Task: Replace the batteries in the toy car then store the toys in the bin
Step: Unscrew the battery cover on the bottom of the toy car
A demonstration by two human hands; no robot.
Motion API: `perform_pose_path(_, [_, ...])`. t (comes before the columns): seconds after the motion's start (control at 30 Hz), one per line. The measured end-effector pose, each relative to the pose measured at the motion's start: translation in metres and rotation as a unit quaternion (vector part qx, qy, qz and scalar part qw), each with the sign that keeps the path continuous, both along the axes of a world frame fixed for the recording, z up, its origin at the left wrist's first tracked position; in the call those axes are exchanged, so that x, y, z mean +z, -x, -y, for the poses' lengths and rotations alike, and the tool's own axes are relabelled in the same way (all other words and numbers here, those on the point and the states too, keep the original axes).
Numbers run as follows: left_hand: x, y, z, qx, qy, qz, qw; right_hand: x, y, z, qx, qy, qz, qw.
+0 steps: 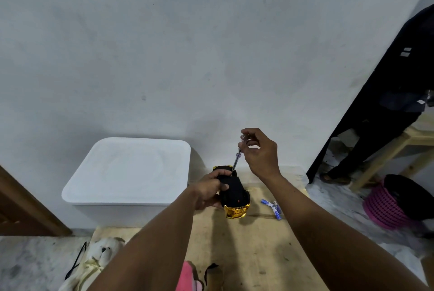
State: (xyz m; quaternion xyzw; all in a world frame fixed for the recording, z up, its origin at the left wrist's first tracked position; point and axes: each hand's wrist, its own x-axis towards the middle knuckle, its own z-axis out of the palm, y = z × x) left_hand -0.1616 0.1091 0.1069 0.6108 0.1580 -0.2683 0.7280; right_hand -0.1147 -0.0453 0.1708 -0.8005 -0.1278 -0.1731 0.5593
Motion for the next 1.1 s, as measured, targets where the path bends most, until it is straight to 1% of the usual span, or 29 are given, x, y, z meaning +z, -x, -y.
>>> perform_pose_path(0.2, [-0.0023, -0.0013, -0.0021, -0.01, 0.006, -0.009, 1.0, 0.0026, -0.0031, 0.0014, 0.006, -0.002, 0.006, 1.0])
perform_pose_path(0.33, [-0.0034, -0.0028, -0.0012, -0.004, 0.0, 0.0, 1.0, 0.0022, -0.0039, 0.0003, 0.022, -0.06, -0.045, 0.997])
perform_pose_path(0.43, [-0.0049, -0.0033, -0.0016, -0.002, -0.003, 0.001, 1.0, -0.0005, -0.0047, -0.0014, 0.034, -0.086, -0.054, 0.994])
perform_pose_path(0.57, [-0.0068, -0.0041, -0.0014, 0.001, 0.0, -0.001, 1.0, -0.0043, -0.0051, -0.0017, 0.02, -0.042, -0.035, 0.998])
perform_pose_path(0.7, [-0.0042, -0.0032, -0.001, -0.006, 0.003, -0.001, 1.0, -0.0064, -0.0073, -0.0002, 0.004, 0.003, 0.015, 1.0])
perform_pose_path(0.93, [-0.002, -0.0047, 0.0009, -0.017, -0.009, 0.016, 1.0, -0.0067, -0.0043, -0.0015, 0.007, -0.031, -0.015, 0.999])
perform_pose_path(1.1, [-0.0007, -0.0053, -0.0003, -0.013, -0.003, 0.015, 1.0, -0.0055, -0.0015, -0.0012, -0.004, -0.024, 0.001, 1.0])
